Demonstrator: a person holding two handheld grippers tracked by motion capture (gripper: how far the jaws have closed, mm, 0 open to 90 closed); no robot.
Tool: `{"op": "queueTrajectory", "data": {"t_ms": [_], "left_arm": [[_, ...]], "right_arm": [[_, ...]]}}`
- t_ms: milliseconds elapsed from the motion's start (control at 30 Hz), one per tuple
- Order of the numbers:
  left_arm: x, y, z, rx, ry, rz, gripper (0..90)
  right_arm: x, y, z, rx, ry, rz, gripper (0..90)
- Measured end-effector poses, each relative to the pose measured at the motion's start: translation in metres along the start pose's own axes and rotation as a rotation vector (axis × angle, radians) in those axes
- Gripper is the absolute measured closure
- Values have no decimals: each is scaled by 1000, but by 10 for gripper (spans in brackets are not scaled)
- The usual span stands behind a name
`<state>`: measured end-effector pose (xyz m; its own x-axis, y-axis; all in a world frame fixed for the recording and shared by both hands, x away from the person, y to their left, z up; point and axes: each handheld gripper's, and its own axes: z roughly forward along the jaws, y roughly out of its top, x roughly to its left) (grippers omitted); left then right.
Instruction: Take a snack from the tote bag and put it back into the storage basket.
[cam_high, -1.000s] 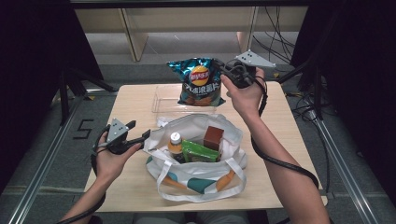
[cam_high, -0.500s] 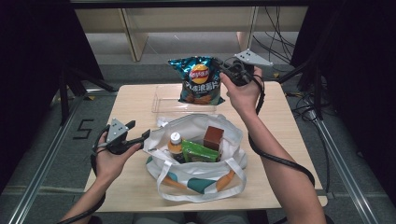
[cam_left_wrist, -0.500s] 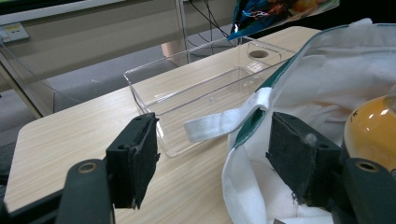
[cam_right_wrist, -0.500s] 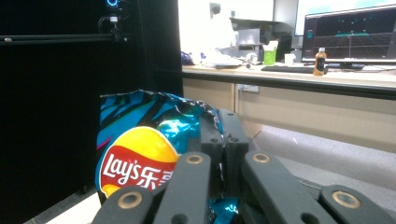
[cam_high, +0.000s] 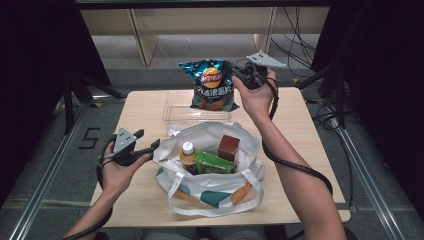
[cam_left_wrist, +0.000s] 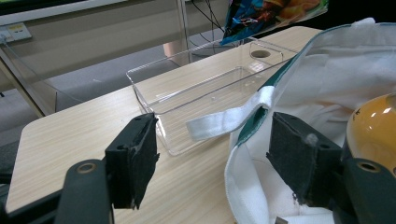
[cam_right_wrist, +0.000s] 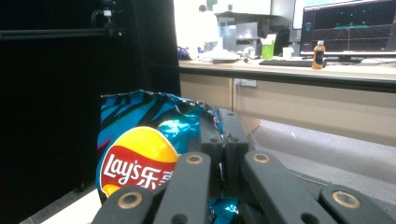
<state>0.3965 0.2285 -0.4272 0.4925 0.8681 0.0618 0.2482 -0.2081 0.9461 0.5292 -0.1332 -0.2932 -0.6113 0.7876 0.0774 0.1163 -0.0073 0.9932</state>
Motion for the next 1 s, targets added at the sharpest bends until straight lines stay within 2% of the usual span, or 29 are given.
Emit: {"op": "queueTrajectory", "data": {"t_ms": [67,133,267,467,500,600,800,867,933,1000], "left_arm": [[1,0,0,3,1,2,318],[1,-1,0,2,3,0,317],[1,-1,0,3,4,1,316],[2,-1,0,3,6,2,314],[2,-1,0,4,6,1,314],[2,-1,0,5,7,2,314],[2,-1,0,5,8,2,312],[2,-1,-1,5,9,2,312],[2,-1,-1,5,10,1,311],[2,-1,0,5,9,0,311]], "right_arm": [[-1,0,2,2,3,-11,900],[-1,-1,3,7,-4,11,900],[-4,-4,7,11,-5,3,900],[-5,-6,13,20,-5,27,900],[-7,-7,14,19,-12,6,900],[-8,-7,17,16,-13,10,900],[-7,-8,22,29,-15,9,900],[-6,-8,24,24,-20,29,900],[-7,-7,25,25,-17,15,900],[-6,-7,26,30,-18,30,900]]}}
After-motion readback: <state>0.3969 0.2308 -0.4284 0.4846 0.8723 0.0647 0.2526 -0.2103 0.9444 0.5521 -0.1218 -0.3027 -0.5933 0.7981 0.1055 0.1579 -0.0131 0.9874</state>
